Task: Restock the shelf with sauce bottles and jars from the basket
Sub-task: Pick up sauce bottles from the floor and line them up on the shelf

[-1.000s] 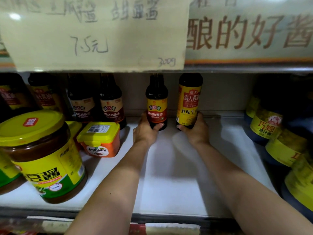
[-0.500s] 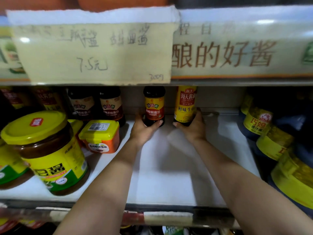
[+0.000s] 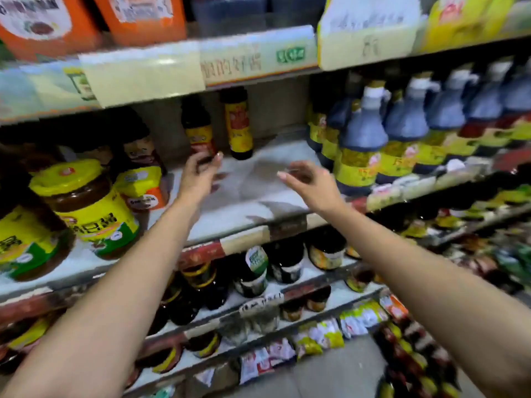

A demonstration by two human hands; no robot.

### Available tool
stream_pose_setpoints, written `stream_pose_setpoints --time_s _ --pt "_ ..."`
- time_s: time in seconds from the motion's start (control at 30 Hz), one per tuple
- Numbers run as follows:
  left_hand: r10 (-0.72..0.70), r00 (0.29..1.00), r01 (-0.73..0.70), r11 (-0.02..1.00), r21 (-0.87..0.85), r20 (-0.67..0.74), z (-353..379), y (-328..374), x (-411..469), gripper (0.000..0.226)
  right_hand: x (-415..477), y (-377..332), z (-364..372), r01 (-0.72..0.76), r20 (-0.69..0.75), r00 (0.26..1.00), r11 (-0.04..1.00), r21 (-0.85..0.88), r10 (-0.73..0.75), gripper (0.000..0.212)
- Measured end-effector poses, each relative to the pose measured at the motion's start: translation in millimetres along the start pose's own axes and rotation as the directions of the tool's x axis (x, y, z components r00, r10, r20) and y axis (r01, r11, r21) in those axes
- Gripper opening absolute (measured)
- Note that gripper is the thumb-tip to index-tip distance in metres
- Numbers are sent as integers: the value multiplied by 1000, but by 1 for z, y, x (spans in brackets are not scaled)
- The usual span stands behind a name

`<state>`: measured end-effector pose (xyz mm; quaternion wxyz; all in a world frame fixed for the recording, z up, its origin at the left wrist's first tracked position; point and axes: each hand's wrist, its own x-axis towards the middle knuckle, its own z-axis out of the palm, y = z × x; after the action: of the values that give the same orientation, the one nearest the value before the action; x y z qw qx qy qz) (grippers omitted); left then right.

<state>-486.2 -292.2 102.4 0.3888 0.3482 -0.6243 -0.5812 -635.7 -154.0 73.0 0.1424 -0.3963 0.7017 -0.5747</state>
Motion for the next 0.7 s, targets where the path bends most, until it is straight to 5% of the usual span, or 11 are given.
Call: stream_pose_setpoints --time_s 0.13,0.23,0.4,0.6,0.7 --pt "59 962 -64 998 11 267 49 9 -54 4 -89 7 -79 3 -82 997 1000 29 0 10" --pt "73 853 -92 996 12 517 92 7 -89 5 -156 27 -140 -90 -179 980 996 6 90 4" --pt "7 599 -112 991 75 801 200 -20 -162 6 -280 87 -248 -385 -416 838 923 6 352 14" --pt "-327 333 -63 928 367 884 326 -111 -228 7 -383 177 -322 -617 -498 628 772 149 598 11" --pt "-476 307 -16 863 504 824 379 -165 -249 7 -416 230 -341 -713 -439 526 659 240 728 27"
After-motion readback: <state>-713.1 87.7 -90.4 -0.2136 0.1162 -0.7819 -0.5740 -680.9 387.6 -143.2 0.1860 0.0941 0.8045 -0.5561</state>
